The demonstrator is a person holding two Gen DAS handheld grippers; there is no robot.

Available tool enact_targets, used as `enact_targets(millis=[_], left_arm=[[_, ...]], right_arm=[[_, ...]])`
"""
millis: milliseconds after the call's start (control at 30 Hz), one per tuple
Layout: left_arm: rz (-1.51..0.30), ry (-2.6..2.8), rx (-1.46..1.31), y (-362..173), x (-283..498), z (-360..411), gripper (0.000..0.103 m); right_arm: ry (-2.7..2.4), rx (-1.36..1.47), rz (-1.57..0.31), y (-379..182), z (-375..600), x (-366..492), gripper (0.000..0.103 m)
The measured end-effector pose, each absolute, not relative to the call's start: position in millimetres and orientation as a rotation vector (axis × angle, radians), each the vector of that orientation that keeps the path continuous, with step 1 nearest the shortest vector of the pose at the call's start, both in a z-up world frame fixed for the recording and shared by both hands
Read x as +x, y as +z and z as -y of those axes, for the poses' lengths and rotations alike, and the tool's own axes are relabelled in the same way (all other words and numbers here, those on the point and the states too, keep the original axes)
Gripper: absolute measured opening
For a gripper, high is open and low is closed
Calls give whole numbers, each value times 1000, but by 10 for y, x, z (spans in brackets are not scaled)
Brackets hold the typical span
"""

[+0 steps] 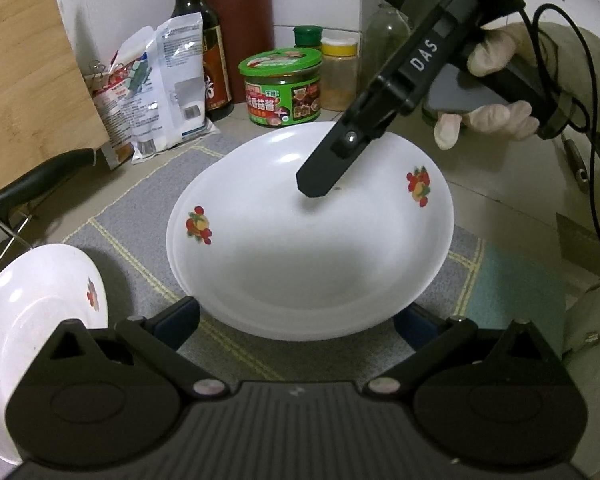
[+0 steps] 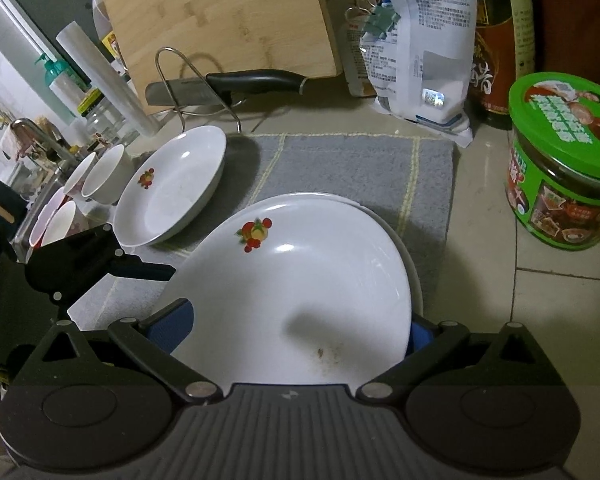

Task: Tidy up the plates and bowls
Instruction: 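Lower the held white plate onto the stained plate with the right gripper, then open the right gripper to release the plate and lift away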

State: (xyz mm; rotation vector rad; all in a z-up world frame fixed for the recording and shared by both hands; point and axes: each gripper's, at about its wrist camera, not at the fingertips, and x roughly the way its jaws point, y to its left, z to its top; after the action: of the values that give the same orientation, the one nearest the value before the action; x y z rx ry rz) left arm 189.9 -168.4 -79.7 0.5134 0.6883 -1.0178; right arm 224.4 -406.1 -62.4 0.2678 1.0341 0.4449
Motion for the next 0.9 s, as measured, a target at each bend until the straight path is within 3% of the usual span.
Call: enact_targets(millis=[900], left_arm=[[-657,-1013,520,-839,1858,1649,103]], right_arm=[[331,200,-1075,-516,3945,2166,103]])
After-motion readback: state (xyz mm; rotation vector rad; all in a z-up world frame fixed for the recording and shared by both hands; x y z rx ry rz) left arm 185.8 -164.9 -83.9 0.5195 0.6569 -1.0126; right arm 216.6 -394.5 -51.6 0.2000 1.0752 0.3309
